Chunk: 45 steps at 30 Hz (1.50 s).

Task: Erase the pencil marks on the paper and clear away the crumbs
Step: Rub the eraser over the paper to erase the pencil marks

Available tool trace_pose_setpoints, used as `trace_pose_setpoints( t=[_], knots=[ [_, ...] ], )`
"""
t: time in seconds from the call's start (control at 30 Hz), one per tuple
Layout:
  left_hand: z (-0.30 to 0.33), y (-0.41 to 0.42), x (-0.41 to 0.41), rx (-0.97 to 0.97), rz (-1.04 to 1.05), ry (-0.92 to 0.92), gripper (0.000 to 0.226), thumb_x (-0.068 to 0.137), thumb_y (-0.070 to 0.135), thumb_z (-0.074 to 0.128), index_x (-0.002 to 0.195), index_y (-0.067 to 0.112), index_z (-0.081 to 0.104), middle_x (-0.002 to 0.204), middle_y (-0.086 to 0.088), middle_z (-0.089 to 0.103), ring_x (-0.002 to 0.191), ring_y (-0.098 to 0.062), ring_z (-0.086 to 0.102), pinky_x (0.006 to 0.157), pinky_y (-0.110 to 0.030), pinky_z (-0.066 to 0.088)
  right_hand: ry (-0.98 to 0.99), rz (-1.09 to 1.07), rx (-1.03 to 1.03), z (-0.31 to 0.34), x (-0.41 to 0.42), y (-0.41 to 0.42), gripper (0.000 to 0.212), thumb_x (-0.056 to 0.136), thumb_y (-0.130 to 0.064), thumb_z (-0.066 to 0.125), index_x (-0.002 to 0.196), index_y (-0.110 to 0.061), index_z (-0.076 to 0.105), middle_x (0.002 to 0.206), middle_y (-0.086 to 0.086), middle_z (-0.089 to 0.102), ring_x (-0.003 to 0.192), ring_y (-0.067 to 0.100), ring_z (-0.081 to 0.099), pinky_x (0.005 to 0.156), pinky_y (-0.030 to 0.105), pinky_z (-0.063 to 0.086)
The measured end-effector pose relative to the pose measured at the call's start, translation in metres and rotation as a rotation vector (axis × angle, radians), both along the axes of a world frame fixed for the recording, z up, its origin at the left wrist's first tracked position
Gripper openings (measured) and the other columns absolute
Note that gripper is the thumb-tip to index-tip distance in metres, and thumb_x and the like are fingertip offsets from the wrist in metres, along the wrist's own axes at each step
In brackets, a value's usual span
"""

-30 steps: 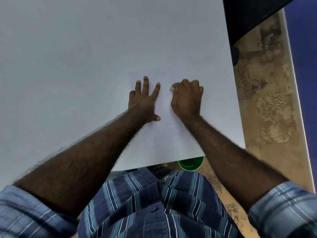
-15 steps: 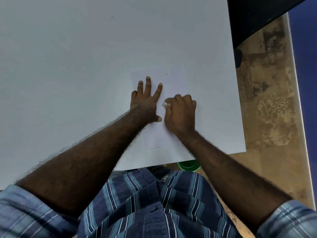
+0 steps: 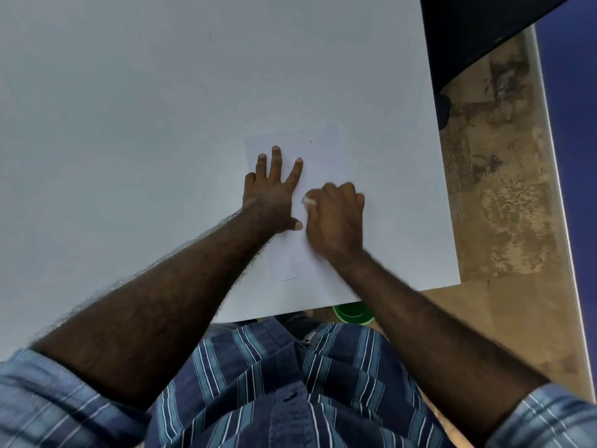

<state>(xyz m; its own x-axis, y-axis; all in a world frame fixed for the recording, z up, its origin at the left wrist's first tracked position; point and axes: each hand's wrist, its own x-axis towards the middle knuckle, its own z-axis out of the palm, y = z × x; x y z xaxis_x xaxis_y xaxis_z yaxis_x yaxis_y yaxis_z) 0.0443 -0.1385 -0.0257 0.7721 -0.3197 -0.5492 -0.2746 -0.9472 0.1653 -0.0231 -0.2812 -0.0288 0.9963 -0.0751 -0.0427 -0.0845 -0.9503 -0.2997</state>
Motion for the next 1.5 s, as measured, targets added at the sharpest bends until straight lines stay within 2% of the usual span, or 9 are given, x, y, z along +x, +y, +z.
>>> trace_pose_setpoints(
  t=[0.13,0.27,0.43,0.6,0.8,1.07,1.2,1.33,1.5],
  knots=[
    [0.0,0.0,0.001,0.007,0.005,0.016,0.137,0.075,0.067,0.08,0.162,0.031,-0.019,0.166,-0.017,-0.032,0.156,-0.044,-0.014,0.125,-0.055,0.015,-0.013,0.084,-0.049,-0.002,-0.01,-0.005,0.011,0.097,-0.021,0.069,0.102,-0.023,0.079,0.091,-0.003,0.07,0.091,0.026,0.056,0.075,0.041,0.04],
    [0.002,-0.001,0.0,0.009,0.007,0.017,0.136,0.075,0.065,0.081,0.162,0.031,-0.018,0.166,-0.017,-0.032,0.156,-0.044,-0.014,0.125,-0.054,0.015,-0.088,0.003,-0.136,-0.007,0.037,-0.021,0.016,0.094,-0.019,0.062,0.095,-0.027,0.075,0.09,-0.005,0.067,0.091,0.029,0.055,0.076,0.042,0.034],
    [0.003,-0.001,0.0,0.01,0.016,0.024,0.136,0.075,0.064,0.082,0.162,0.032,-0.018,0.166,-0.016,-0.032,0.157,-0.043,-0.016,0.125,-0.054,0.012,-0.07,-0.077,-0.144,-0.011,0.07,-0.029,0.016,0.093,-0.019,0.062,0.097,-0.026,0.075,0.097,-0.006,0.07,0.098,0.029,0.055,0.08,0.043,0.036],
    [0.004,0.0,-0.001,0.003,0.011,0.018,0.136,0.075,0.065,0.081,0.162,0.031,-0.018,0.166,-0.016,-0.031,0.156,-0.043,-0.015,0.125,-0.054,0.013,-0.042,-0.058,-0.038,-0.006,0.022,-0.02,0.015,0.095,-0.017,0.063,0.1,-0.025,0.075,0.095,-0.005,0.068,0.097,0.029,0.055,0.08,0.043,0.037],
    [0.007,-0.003,-0.001,0.016,0.017,0.024,0.136,0.076,0.066,0.08,0.163,0.03,-0.017,0.167,-0.016,-0.031,0.156,-0.043,-0.015,0.125,-0.055,0.013,0.008,0.113,0.016,-0.006,-0.042,-0.026,0.013,0.101,-0.02,0.066,0.107,-0.022,0.078,0.097,-0.003,0.071,0.093,0.025,0.057,0.077,0.041,0.04],
    [0.007,-0.001,-0.009,-0.046,-0.043,-0.002,0.125,0.083,0.058,0.079,0.165,0.019,-0.007,0.168,-0.016,-0.028,0.156,-0.037,-0.021,0.127,-0.051,0.003,0.004,-0.03,0.052,-0.004,-0.037,-0.033,0.013,0.098,-0.019,0.07,0.108,-0.022,0.077,0.1,-0.002,0.075,0.095,0.027,0.062,0.081,0.044,0.049],
    [0.005,-0.012,-0.023,-0.161,-0.024,0.023,0.127,0.081,0.065,0.076,0.165,0.021,-0.008,0.168,-0.016,-0.028,0.156,-0.037,-0.022,0.127,-0.051,0.003,0.024,-0.034,0.141,-0.006,-0.04,-0.027,0.014,0.1,-0.022,0.07,0.112,-0.021,0.077,0.107,-0.003,0.076,0.101,0.025,0.064,0.086,0.044,0.05],
    [-0.002,-0.018,-0.035,-0.15,-0.004,-0.024,0.132,0.078,0.072,0.074,0.165,0.02,-0.011,0.168,-0.017,-0.028,0.156,-0.038,-0.023,0.127,-0.051,0.0,0.021,-0.123,0.289,-0.005,-0.039,-0.031,0.015,0.103,-0.027,0.069,0.113,-0.022,0.079,0.11,-0.005,0.078,0.103,0.022,0.066,0.093,0.042,0.053],
    [-0.004,-0.02,-0.029,-0.128,0.004,-0.014,0.138,0.073,0.073,0.077,0.164,0.027,-0.015,0.167,-0.015,-0.031,0.155,-0.038,-0.025,0.127,-0.052,0.001,-0.041,-0.063,0.109,-0.003,-0.04,-0.042,0.015,0.101,-0.02,0.069,0.112,-0.019,0.078,0.107,-0.001,0.077,0.099,0.025,0.065,0.085,0.042,0.054]
  ],
)
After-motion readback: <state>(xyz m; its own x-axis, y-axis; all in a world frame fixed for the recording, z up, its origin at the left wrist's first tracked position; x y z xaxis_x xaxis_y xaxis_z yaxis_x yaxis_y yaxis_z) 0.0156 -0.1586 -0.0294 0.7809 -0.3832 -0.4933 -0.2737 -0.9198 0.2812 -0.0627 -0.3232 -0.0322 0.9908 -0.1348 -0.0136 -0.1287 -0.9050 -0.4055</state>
